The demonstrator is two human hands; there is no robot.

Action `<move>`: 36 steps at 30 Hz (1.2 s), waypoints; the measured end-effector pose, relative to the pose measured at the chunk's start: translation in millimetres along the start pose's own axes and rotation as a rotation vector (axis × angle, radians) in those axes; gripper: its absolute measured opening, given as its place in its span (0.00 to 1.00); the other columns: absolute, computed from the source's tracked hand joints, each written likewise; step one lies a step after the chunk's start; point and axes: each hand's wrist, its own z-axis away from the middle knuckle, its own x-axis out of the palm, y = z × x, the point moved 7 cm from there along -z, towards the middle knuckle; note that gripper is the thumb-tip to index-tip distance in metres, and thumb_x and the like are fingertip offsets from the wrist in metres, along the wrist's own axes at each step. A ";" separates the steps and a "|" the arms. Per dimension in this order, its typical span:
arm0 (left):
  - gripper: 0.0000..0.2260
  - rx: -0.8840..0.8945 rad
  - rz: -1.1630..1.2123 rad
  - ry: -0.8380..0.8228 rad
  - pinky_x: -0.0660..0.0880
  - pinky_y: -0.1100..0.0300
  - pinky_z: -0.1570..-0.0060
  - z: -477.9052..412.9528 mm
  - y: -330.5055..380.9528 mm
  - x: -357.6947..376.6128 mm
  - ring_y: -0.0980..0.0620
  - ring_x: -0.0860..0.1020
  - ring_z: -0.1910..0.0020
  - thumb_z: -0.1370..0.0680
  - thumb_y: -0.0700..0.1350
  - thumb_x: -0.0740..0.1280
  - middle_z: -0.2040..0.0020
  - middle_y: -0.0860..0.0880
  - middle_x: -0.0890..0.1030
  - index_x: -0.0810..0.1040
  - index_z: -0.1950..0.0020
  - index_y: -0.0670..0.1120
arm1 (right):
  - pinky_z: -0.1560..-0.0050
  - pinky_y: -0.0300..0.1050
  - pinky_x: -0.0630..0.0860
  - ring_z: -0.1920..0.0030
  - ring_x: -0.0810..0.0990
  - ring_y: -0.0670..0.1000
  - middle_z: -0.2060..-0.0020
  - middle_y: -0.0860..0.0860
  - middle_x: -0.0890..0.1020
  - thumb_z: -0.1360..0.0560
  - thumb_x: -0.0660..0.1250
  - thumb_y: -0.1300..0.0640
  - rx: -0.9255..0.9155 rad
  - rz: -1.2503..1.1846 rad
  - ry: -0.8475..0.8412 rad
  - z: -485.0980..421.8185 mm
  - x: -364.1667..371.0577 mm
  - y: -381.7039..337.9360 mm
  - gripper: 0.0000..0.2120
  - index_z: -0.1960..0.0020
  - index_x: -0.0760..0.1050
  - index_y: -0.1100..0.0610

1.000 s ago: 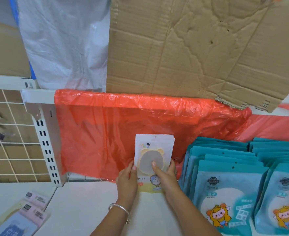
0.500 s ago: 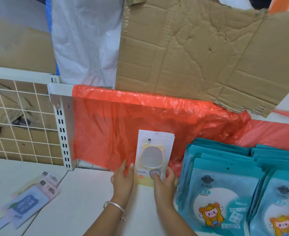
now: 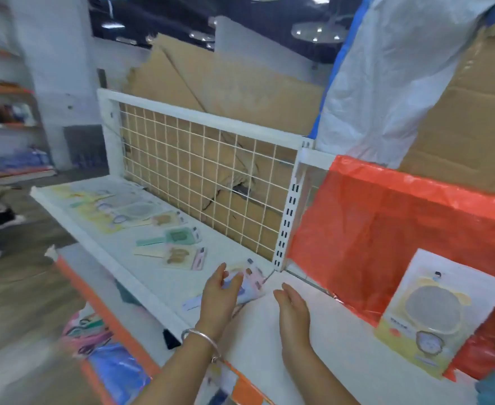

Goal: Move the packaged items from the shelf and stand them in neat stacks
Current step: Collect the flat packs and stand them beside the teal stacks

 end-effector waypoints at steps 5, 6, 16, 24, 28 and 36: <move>0.25 -0.024 -0.037 0.142 0.65 0.63 0.43 -32.9 2.3 -135.3 0.47 0.71 0.35 0.23 0.45 0.66 0.33 0.44 0.72 0.65 0.27 0.43 | 0.40 0.49 0.70 0.39 0.75 0.55 0.39 0.53 0.77 0.27 0.65 0.51 0.047 -0.029 -0.248 32.0 140.0 -21.2 0.19 0.38 0.75 0.55; 0.25 -0.024 -0.040 0.164 0.64 0.63 0.43 -40.4 2.7 -160.7 0.47 0.71 0.34 0.23 0.45 0.66 0.32 0.43 0.72 0.65 0.27 0.43 | 0.41 0.48 0.70 0.39 0.75 0.56 0.40 0.52 0.78 0.27 0.65 0.51 0.056 -0.039 -0.278 37.9 166.2 -24.5 0.19 0.37 0.75 0.56; 0.22 -0.020 -0.094 0.234 0.68 0.69 0.60 -111.7 14.4 -320.4 0.58 0.73 0.54 0.21 0.43 0.63 0.55 0.56 0.74 0.66 0.28 0.42 | 0.44 0.49 0.70 0.51 0.75 0.51 0.52 0.50 0.78 0.27 0.64 0.54 0.130 -0.133 -0.443 79.5 341.7 -60.6 0.09 0.49 0.76 0.55; 0.22 -0.066 -0.028 0.254 0.64 0.63 0.46 -185.5 6.1 -358.8 0.54 0.71 0.44 0.22 0.44 0.63 0.45 0.53 0.74 0.66 0.28 0.43 | 0.67 0.39 0.63 0.64 0.71 0.44 0.63 0.46 0.74 0.20 0.58 0.57 0.270 -0.181 -0.480 45.7 425.6 -72.3 0.08 0.57 0.72 0.54; 0.22 -0.077 0.001 0.263 0.63 0.63 0.45 -242.4 7.1 -367.6 0.54 0.70 0.44 0.22 0.44 0.64 0.42 0.49 0.73 0.67 0.28 0.43 | 0.67 0.39 0.64 0.65 0.72 0.46 0.64 0.49 0.76 0.21 0.59 0.57 0.301 -0.197 -0.482 6.5 469.8 -79.0 0.11 0.61 0.72 0.55; 0.20 -0.097 -0.091 0.267 0.69 0.54 0.36 -348.6 22.1 -381.4 0.46 0.75 0.39 0.22 0.44 0.62 0.42 0.46 0.78 0.70 0.30 0.43 | 0.69 0.42 0.59 0.68 0.67 0.50 0.63 0.52 0.71 0.25 0.63 0.56 0.487 -0.291 -0.436 -91.1 555.0 -67.6 0.07 0.58 0.69 0.57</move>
